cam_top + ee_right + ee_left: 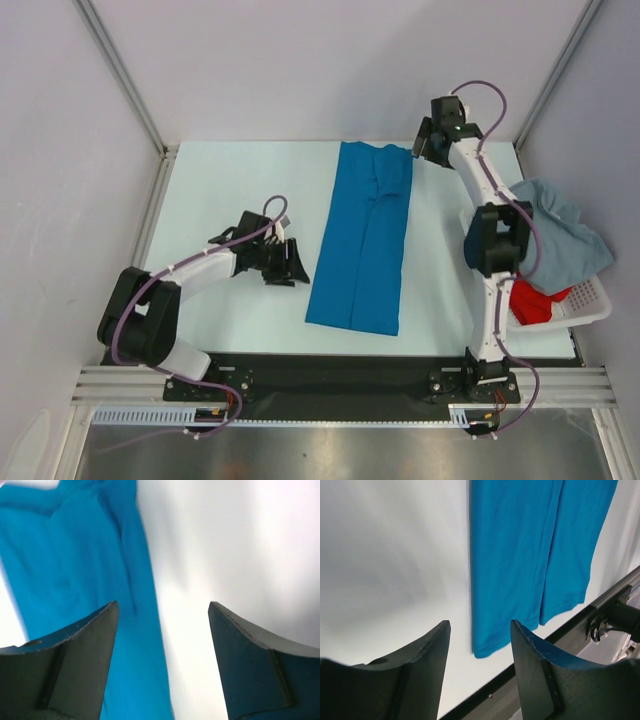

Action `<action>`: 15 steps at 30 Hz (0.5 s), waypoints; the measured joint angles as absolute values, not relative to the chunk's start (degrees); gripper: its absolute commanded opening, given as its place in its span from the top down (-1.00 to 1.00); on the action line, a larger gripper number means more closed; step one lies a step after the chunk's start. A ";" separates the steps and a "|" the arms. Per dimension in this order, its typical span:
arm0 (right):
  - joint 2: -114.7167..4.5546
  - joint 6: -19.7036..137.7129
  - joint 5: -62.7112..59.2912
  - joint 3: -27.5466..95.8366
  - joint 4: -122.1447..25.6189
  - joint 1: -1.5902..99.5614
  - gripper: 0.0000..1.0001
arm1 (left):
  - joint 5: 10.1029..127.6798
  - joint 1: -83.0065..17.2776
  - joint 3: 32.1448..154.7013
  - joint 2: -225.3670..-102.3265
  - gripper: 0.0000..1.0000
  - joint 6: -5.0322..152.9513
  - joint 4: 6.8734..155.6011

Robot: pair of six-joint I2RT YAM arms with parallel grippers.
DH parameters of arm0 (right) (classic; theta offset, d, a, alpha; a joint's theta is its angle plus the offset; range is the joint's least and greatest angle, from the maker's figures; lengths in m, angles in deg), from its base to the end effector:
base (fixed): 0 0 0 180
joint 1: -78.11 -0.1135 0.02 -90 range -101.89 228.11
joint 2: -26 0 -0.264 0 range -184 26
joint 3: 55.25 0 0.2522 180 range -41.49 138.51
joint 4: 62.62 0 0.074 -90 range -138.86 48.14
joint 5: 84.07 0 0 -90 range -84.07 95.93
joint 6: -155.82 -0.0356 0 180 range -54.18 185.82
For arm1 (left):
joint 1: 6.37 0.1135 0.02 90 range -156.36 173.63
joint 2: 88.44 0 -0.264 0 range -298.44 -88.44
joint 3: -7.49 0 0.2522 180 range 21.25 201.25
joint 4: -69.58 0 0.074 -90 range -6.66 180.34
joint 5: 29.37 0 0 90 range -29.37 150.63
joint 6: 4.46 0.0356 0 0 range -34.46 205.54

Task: Fold and stack the t-shirts
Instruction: Fold the tshirt

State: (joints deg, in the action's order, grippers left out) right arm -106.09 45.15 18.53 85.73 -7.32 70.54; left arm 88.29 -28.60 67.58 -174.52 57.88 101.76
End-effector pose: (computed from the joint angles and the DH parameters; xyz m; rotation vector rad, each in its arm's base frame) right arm 0.5176 0.0610 0.2696 0.3717 2.3264 -0.0224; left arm 0.2569 -0.1229 0.1767 0.0612 2.6970 -0.9243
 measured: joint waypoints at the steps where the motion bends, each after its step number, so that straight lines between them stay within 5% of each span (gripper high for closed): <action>1: -101.52 45.18 18.36 81.90 -6.49 70.23 -0.43 | 88.31 -29.24 66.71 -173.89 -0.15 57.42 101.95; 9: -57.83 40.52 1.26 32.62 -9.68 60.66 -0.12 | 90.48 -30.64 59.03 -169.26 -0.15 54.43 101.56; 15: -39.39 31.49 -10.41 3.50 -12.74 52.75 0.02 | 90.96 -32.01 57.31 -170.04 -0.10 54.01 101.34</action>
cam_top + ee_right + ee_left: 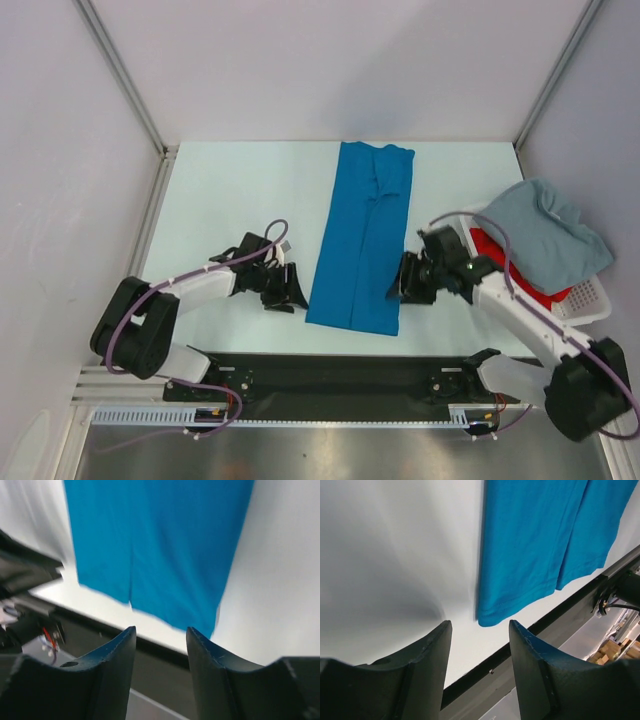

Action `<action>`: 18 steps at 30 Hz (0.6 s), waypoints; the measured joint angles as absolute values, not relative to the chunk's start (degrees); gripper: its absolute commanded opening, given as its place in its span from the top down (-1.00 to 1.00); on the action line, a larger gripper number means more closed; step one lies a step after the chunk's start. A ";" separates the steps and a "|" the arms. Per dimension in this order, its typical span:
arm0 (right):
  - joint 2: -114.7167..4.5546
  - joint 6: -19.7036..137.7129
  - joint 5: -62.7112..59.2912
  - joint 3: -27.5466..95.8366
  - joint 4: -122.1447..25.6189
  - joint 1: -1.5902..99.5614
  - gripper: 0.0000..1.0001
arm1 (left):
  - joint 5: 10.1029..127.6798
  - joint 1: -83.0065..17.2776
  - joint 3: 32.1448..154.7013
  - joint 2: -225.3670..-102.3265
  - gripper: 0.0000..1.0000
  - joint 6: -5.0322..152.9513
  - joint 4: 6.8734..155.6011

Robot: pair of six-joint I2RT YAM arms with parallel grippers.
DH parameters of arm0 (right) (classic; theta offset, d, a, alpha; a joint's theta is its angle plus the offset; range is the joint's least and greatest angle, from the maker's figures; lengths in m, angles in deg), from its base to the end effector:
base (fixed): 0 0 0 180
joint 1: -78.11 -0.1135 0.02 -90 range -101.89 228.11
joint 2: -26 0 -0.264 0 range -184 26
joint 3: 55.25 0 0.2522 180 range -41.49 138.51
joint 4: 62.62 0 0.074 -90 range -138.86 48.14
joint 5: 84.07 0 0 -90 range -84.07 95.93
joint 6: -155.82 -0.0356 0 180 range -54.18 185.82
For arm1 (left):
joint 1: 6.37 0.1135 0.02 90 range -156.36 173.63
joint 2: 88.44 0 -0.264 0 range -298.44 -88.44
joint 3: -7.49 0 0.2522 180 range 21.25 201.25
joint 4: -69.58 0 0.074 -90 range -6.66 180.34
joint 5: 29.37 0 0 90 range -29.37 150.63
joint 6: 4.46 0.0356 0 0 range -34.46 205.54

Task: Fold and stack the t-shirts
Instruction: Fold the tshirt

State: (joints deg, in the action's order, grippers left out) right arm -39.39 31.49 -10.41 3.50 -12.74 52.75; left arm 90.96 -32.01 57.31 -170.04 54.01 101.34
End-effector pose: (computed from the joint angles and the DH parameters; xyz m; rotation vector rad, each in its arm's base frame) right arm 0.1947 0.1034 0.2341 0.0942 2.6800 0.7347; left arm 0.2108 -0.1211 0.1481 0.0346 2.8289 -0.9896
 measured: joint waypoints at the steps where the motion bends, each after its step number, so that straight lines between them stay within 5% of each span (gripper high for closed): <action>1: -36.50 30.01 -11.48 -0.04 -12.63 51.98 0.06 | 90.96 -32.23 57.13 -170.20 -0.07 53.92 101.27; 7: -24.02 22.47 -13.55 -12.54 -14.77 51.22 0.13 | 90.89 -33.57 56.87 -172.75 0.06 52.83 100.62; 18: -25.55 16.56 -11.63 -19.69 -17.64 51.22 0.05 | 93.82 -35.16 56.94 -176.01 0.14 50.38 97.19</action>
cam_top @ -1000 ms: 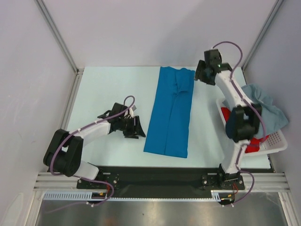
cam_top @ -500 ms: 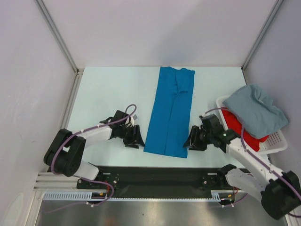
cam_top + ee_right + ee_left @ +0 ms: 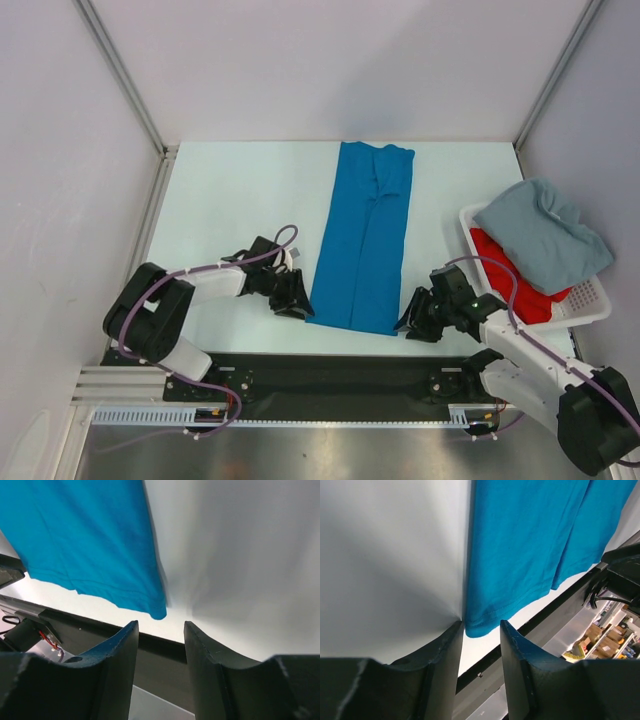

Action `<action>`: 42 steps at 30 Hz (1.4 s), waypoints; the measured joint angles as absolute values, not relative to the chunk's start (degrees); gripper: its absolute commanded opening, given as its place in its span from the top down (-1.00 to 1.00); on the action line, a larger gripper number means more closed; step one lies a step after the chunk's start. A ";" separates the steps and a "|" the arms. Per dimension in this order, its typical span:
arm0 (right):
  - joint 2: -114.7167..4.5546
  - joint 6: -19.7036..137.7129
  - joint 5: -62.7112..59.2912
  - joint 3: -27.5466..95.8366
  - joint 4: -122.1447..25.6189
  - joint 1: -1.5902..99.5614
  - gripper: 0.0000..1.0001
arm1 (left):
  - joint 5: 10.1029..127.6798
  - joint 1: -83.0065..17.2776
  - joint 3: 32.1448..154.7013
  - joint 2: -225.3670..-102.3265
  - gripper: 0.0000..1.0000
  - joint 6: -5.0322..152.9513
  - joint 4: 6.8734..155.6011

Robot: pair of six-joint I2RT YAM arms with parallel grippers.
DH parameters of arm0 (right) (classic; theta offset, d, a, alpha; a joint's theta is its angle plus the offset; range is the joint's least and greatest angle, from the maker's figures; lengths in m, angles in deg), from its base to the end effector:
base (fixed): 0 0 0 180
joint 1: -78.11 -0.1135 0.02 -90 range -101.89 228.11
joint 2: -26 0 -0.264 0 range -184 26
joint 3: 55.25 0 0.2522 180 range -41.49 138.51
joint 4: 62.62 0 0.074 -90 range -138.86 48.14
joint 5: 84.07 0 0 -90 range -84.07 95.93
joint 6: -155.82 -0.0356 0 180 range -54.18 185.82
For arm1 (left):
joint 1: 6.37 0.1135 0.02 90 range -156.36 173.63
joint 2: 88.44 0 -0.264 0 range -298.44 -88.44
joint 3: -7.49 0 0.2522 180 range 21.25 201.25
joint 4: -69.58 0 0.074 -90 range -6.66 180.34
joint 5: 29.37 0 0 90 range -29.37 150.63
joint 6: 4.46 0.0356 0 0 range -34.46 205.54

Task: Fold and stack the t-shirts
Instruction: Fold the tshirt

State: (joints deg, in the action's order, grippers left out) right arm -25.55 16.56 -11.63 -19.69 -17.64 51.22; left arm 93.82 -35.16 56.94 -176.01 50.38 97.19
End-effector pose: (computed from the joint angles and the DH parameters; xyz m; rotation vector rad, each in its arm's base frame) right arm 0.1295 0.0777 0.1564 0.4367 2.7901 0.7936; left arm 0.2096 -0.1374 0.1270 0.0244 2.9069 -1.0637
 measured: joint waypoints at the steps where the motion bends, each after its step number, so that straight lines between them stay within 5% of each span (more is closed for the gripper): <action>1: -25.88 16.52 -11.28 -19.75 -17.99 51.22 0.05 | 94.02 -35.18 56.94 -176.25 0.16 50.25 97.03; 20: -33.46 16.32 -12.57 -21.52 -30.40 51.87 0.15 | 94.43 -35.27 57.70 -178.72 0.46 48.98 96.95; 26: -33.79 16.46 -12.96 -23.05 -32.50 51.90 0.76 | 94.17 -35.29 57.59 -179.22 0.98 48.94 96.66; 28: -33.75 16.28 -13.07 -23.66 -33.07 51.85 1.00 | 94.26 -35.36 57.59 -179.22 0.99 48.96 96.53; 42: -22.23 14.34 -12.35 -28.41 -28.80 49.82 1.00 | 91.35 -40.91 50.31 -171.75 0.99 43.56 92.14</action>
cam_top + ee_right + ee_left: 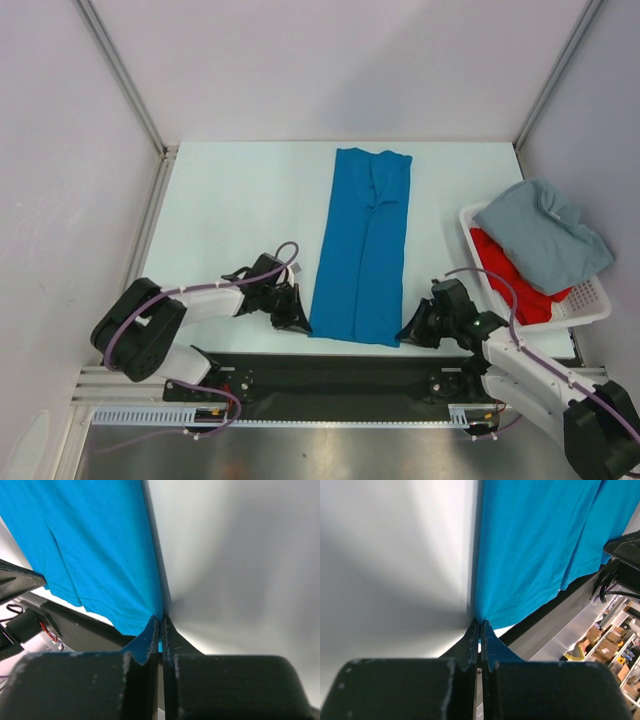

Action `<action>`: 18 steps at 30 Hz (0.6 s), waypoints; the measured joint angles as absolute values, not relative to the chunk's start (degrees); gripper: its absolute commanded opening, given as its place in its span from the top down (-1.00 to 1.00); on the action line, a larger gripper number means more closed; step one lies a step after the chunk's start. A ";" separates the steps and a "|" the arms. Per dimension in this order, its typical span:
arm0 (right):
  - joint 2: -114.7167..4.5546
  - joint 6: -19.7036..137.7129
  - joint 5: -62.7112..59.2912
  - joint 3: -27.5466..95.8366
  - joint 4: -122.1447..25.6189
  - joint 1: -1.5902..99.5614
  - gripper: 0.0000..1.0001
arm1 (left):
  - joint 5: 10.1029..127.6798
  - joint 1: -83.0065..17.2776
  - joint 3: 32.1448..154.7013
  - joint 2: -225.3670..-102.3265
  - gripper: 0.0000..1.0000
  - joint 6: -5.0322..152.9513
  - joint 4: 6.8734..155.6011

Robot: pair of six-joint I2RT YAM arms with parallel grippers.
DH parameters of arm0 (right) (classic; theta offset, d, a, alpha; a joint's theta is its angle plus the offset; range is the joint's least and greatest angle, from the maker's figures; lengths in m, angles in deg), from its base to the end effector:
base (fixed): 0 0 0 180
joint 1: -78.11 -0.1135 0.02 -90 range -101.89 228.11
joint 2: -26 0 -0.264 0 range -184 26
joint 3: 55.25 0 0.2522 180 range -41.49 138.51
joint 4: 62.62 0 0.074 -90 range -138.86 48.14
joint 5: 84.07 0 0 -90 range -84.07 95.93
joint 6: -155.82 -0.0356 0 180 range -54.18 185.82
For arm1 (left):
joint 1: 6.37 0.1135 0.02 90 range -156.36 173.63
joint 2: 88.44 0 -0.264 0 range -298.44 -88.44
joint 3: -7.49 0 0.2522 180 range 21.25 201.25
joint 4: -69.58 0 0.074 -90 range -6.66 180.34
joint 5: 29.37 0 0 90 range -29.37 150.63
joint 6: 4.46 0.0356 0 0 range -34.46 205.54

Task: Fold and stack the t-shirts
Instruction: Fold the tshirt

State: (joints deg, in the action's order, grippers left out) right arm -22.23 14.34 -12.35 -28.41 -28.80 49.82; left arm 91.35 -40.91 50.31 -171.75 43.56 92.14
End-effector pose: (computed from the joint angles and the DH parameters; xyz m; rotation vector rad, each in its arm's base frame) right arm 0.1184 0.0764 0.1299 0.4152 2.7104 0.8882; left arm 0.1779 -0.1445 0.1187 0.0023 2.9210 -1.0611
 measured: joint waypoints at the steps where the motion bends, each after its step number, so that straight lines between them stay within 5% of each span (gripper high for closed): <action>1: -20.61 13.99 -12.33 -28.76 -27.56 49.51 1.00 | 90.96 -41.39 49.48 -170.68 0.99 42.86 92.09; 9: -14.05 13.02 -11.04 -28.63 -18.23 48.49 1.00 | 86.45 -44.34 49.85 -166.68 1.00 40.94 98.04; 18: -31.36 21.57 -11.39 -10.90 -14.99 57.91 1.00 | 84.44 -42.02 70.81 -173.61 1.00 43.43 107.33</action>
